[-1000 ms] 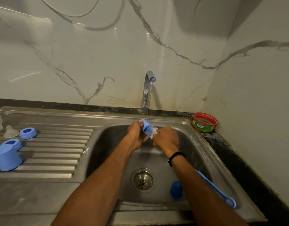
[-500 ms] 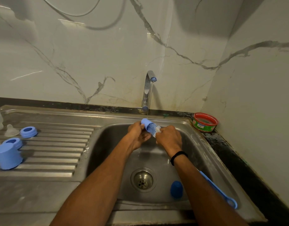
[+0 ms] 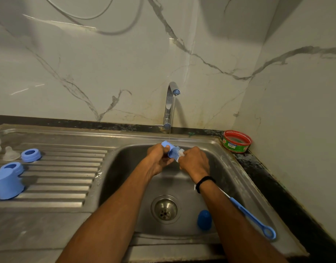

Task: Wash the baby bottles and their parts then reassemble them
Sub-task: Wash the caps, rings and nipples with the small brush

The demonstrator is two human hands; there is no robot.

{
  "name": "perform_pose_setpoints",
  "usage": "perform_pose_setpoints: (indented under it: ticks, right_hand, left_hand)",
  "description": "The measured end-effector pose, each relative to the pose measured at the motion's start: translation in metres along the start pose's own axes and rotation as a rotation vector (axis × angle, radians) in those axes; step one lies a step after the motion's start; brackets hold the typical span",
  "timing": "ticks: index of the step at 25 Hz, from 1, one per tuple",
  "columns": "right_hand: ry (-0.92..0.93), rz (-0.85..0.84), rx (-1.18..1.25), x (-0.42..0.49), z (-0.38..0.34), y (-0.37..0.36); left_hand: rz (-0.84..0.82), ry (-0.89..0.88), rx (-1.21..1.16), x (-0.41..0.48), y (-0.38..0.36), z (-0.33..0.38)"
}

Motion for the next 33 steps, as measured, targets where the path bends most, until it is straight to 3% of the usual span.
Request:
perform_pose_setpoints:
  ticks: [16, 33]
  right_hand:
    - [0.047, 0.072, -0.041, -0.007, -0.007, 0.005]
    - [0.030, 0.072, -0.030, -0.005, -0.003, 0.007]
  left_hand:
    - [-0.051, -0.013, -0.055, -0.001, -0.004, 0.005]
    - [-0.059, -0.037, 0.061, 0.003, -0.010, 0.005]
Point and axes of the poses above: each hand's wrist, its own x-axis towards the middle knuckle, its own y-axis out of the back of the hand, z = x × y, the point moved 7 cm from there along x, towards the middle knuckle, and after that the axes turned 9 degrees about -z, right-handed, at the moved point
